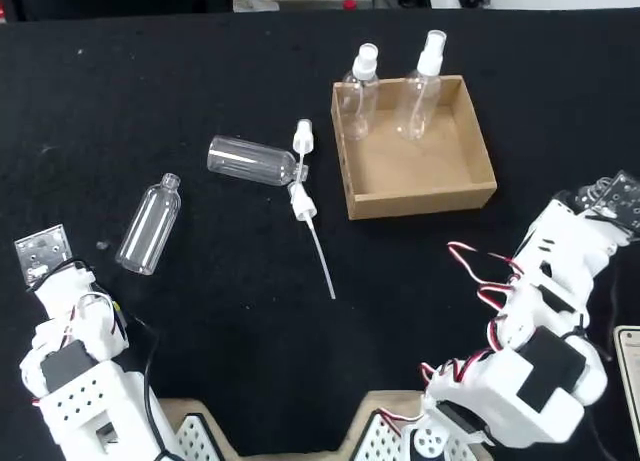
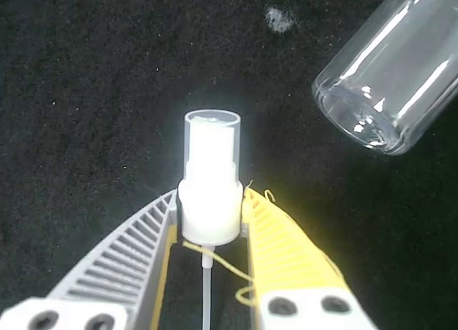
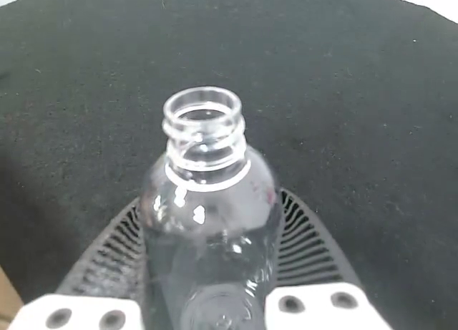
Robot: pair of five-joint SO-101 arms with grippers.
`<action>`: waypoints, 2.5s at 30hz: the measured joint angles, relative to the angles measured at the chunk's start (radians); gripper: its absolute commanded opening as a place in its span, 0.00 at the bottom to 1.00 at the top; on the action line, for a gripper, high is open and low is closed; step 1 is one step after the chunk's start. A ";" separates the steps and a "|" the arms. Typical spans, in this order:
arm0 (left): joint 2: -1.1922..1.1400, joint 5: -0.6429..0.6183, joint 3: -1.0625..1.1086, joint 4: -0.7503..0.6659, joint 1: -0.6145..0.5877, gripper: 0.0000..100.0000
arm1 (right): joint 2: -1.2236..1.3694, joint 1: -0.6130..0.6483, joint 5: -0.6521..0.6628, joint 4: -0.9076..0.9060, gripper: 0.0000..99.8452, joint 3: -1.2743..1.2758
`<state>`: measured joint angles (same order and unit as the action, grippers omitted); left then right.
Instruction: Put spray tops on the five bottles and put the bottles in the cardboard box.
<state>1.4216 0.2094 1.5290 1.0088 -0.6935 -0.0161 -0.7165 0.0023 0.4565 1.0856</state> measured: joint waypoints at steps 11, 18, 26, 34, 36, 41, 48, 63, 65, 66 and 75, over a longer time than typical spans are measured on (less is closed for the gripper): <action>0.000 0.000 0.000 0.000 0.000 0.08 | -0.006 -0.002 -0.002 0.107 0.17 0.095; 0.000 0.000 0.000 0.000 0.000 0.08 | -0.006 -0.002 -0.002 0.167 0.21 0.138; 0.000 0.000 0.000 0.000 0.000 0.08 | -0.009 -0.003 -0.002 0.170 0.21 0.166; 0.000 0.000 0.000 0.000 0.000 0.08 | -0.245 -0.006 0.000 0.169 0.21 0.301; 0.000 0.000 0.000 0.000 0.000 0.08 | -0.310 -0.006 0.003 0.169 0.21 0.330; 0.000 0.000 0.000 0.000 0.000 0.08 | -0.397 -0.006 0.066 0.043 0.21 0.344; 0.000 0.000 0.000 0.000 0.000 0.08 | -0.394 -0.006 0.075 -0.095 0.21 0.344; 0.000 0.000 0.000 0.000 0.000 0.08 | -0.264 -0.006 0.078 -0.087 0.24 0.276; 0.000 0.000 0.000 0.000 0.000 0.08 | -0.264 -0.006 0.080 -0.087 0.29 0.276; 0.000 0.000 0.000 0.000 0.000 0.08 | -0.264 -0.005 0.081 -0.094 0.31 0.276; 0.000 0.000 0.000 0.000 0.000 0.08 | -0.261 -0.006 0.081 -0.095 0.36 0.279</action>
<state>1.4216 0.2094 1.5290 1.0088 -0.6935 -0.2770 -0.7227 0.0836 0.3613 1.3648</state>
